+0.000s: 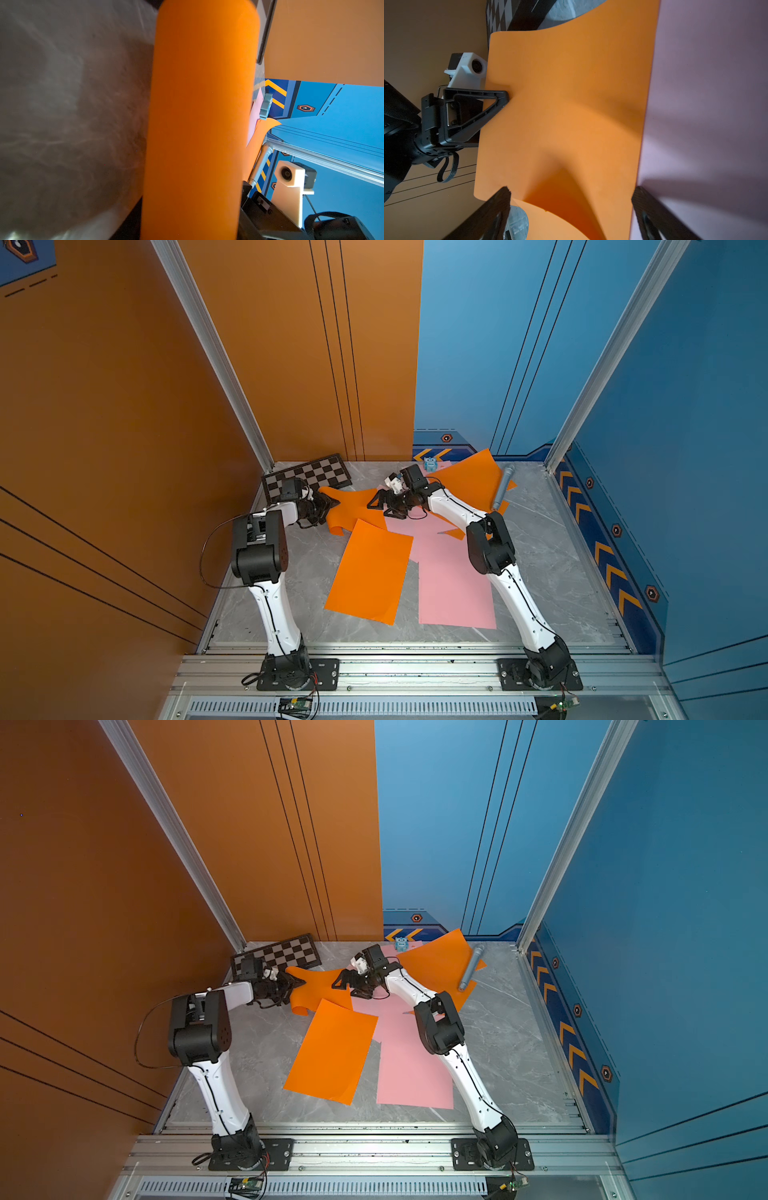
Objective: Sort the scattered colored papers by color
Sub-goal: Pick up the colored paper.
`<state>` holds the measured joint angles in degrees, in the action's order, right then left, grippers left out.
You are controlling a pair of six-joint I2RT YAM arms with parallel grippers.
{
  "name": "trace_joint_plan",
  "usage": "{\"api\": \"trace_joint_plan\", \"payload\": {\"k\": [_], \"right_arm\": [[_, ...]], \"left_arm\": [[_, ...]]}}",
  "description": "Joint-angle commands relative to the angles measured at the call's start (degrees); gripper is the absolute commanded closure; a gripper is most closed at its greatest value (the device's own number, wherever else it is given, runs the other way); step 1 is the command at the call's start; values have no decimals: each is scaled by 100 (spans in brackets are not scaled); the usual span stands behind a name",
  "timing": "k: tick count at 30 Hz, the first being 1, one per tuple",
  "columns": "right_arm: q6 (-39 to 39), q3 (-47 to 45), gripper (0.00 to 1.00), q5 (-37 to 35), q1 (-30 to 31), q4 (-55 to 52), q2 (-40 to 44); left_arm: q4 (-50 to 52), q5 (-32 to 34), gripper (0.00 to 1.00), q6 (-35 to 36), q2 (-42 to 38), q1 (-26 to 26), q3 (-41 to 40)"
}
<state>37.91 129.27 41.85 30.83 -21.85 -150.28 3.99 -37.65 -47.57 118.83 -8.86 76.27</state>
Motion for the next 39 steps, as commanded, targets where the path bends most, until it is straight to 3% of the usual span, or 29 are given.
{"api": "trace_joint_plan", "payload": {"k": [1, 6, 11, 17, 22, 28, 39], "right_arm": [[109, -440, 6, -421, -157, -48, 306], [342, -1153, 6, -588, -326, 614, 938], [1036, -2371, 6, -620, -393, 1962, 1781], [2247, -3848, 7, -778, -277, 3924, 2785], [3603, -4934, 7, -1381, -70, 5666, 3404], [5653, -5854, 10, -2182, 301, 7983, 3228], [7075, -5818, 11, -3366, 751, 9473, 2540]], "left_arm": [[15, 256, 53, 215, -522, 43, 63], [-48, 548, 56, 388, -851, 225, 313], [-247, 764, 57, 514, -1121, 520, 522], [-623, 1268, 59, 667, -1573, 860, 492], [-888, 1829, 60, 924, -1872, 1148, 482], [-1277, 2465, 61, 1116, -2129, 1475, 490], [-2146, 3020, 63, 1647, -2521, 2020, 179]]}}
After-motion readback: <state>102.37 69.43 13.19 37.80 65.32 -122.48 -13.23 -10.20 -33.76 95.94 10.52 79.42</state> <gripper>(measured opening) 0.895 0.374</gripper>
